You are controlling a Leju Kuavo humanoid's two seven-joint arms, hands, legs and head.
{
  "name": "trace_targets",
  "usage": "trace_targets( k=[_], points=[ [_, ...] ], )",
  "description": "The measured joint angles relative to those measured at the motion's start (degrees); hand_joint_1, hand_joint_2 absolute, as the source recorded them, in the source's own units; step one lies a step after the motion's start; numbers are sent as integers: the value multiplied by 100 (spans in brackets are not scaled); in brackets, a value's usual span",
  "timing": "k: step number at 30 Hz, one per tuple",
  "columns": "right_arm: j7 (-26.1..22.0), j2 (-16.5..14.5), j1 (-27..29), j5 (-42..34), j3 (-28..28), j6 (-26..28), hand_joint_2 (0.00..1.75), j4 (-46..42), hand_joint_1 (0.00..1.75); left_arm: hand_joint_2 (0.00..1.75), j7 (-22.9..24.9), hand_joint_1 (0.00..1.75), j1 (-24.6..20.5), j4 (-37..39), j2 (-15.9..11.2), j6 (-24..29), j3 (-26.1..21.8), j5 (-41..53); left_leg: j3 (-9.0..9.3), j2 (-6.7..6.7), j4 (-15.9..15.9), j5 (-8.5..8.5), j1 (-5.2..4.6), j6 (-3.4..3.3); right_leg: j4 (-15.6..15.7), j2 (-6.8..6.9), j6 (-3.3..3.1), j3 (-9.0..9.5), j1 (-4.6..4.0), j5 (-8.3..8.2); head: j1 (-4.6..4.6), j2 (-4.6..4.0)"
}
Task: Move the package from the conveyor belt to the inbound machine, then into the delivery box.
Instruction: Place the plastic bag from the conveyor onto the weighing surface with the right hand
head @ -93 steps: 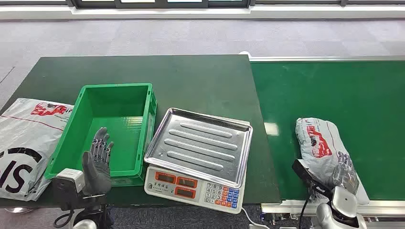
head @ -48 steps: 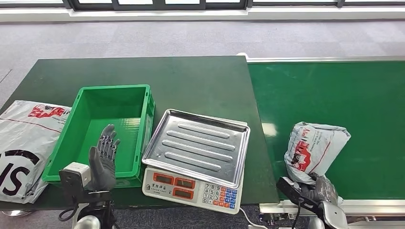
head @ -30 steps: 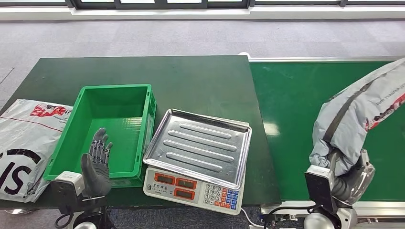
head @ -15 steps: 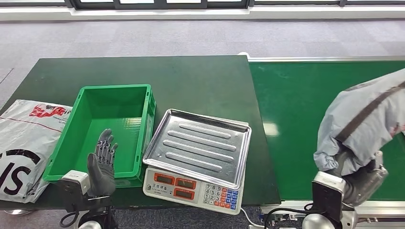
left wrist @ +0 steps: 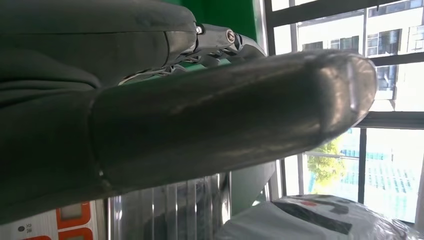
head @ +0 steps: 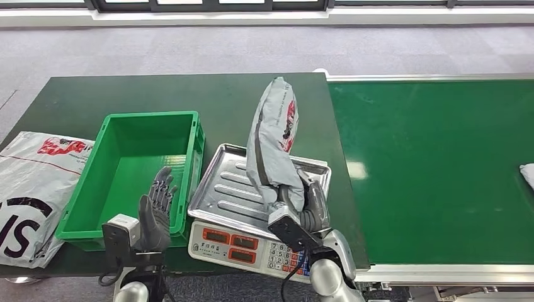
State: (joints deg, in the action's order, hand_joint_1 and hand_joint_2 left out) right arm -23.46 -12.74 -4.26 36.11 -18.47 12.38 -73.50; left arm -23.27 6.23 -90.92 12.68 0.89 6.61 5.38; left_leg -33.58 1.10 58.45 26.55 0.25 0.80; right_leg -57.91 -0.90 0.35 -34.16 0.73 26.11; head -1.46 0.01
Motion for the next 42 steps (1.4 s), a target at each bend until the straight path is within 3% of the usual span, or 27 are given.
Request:
trace_targets(
  k=[6, 7, 10, 11, 18, 42],
  points=[
    [198, 54, 46, 93, -237, -204, 175, 73, 170, 0, -34, 0, -2, 15, 0, 286, 2, -55, -5, -1, 1, 6, -4, -5, 1, 0, 2, -5, 4, 1, 0, -1],
    [272, 63, 60, 132, -260, -238, 175, 74, 136, 0, -36, 0, -1, 14, 0, 350, 2, -23, -5, 0, 1, 6, -4, -5, 1, 0, 2, -5, 5, 1, 0, -1],
    [497, 83, 99, 244, -299, -328, 175, 74, 10, 0, -17, 0, 0, 3, 0, 516, 4, 61, -5, 0, 1, 6, -4, -5, 1, 1, 2, -5, 4, 1, 0, -1],
    [608, 90, 105, 306, -310, -345, 175, 74, 0, 0, -2, 0, 1, -5, 0, 569, 6, 79, -5, -1, 1, 6, -4, -5, 1, 1, 2, -5, 4, 1, 0, -1],
    [1015, 154, 104, 554, -323, -253, 175, 75, 0, 0, 75, 0, 2, -68, -3, 586, 37, 23, -4, -2, 1, 5, -4, -5, 1, 0, 2, -5, 4, 1, 0, 0],
    [1074, 328, 99, 714, -323, -141, 175, -132, 0, 0, 45, 0, -11, -68, -11, 554, 93, 74, -4, -3, 2, 6, -4, -5, 1, 0, 2, -6, 5, 1, 0, -1]
  ],
)
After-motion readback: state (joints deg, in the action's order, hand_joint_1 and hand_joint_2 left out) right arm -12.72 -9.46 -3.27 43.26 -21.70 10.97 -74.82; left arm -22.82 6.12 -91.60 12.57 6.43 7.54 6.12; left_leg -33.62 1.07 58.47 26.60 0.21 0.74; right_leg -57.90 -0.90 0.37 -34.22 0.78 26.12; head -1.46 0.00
